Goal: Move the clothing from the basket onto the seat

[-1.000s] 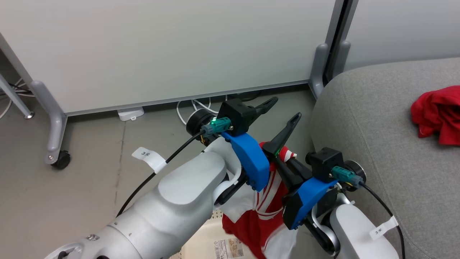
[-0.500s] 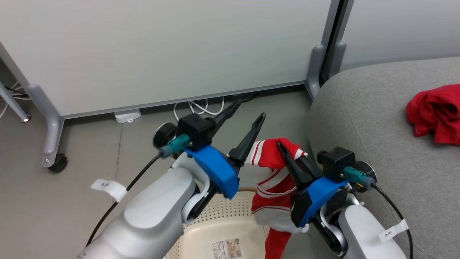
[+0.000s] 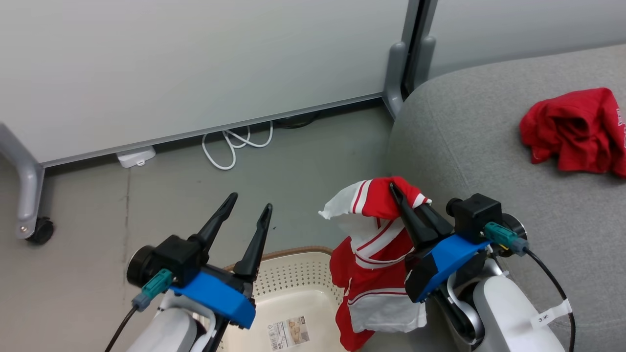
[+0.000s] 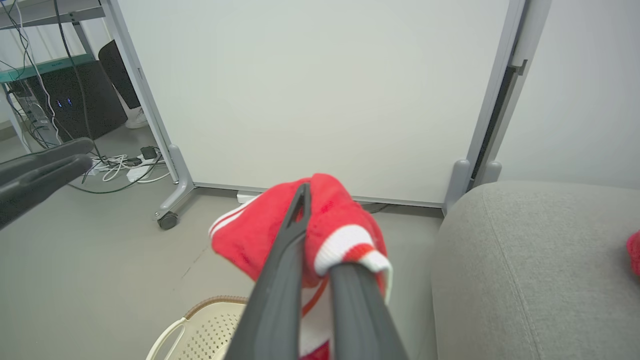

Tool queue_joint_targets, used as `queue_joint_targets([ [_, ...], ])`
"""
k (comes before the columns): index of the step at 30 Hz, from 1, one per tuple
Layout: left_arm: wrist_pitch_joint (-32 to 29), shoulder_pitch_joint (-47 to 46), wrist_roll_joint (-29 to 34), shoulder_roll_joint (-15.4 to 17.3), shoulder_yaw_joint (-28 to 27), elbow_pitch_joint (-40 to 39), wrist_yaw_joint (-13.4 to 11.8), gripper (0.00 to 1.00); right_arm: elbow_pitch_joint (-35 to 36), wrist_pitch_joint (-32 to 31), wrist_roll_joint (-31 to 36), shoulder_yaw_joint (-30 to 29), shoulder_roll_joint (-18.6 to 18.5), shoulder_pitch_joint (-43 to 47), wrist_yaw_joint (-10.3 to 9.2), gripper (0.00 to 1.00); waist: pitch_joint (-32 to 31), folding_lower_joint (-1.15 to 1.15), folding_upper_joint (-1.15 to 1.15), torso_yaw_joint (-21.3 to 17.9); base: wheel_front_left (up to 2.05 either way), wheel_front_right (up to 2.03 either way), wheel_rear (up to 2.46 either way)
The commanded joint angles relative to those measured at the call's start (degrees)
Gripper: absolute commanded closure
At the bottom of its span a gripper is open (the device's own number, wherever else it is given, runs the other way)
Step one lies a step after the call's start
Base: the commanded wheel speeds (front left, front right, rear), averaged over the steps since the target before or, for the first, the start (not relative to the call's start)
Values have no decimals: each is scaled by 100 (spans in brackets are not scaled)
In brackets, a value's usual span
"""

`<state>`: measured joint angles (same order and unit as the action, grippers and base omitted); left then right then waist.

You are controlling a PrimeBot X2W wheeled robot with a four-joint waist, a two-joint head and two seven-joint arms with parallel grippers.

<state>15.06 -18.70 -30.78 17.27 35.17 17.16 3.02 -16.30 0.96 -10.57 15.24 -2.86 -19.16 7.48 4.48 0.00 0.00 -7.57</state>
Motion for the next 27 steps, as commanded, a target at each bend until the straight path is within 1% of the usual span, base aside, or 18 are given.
queue_joint_targets([
  [1,16,202,88,-10,-187,-87,-43,0,65,-5,-18,-18,-5,55,3,100,29,0,0,-114,0,0,0],
  [5,15,760,357,-131,-775,-339,-80,0,160,-25,-27,-42,-5,86,3,100,60,0,0,-326,0,0,0],
  [11,15,1275,833,-315,-1386,-595,45,0,238,-26,-34,-56,-5,129,3,100,125,0,0,-683,0,0,0],
  [17,16,1423,1234,-422,-1639,-569,174,0,288,6,-89,-27,-6,183,3,100,220,0,0,-1104,0,0,0],
  [26,16,1379,1503,-490,-1853,-497,312,0,265,116,-220,-48,-3,195,3,100,372,0,0,-1712,0,0,0],
  [27,16,1379,1503,-490,-1853,-497,312,0,265,116,-220,-48,-3,195,3,100,372,0,0,-1712,0,0,0],
])
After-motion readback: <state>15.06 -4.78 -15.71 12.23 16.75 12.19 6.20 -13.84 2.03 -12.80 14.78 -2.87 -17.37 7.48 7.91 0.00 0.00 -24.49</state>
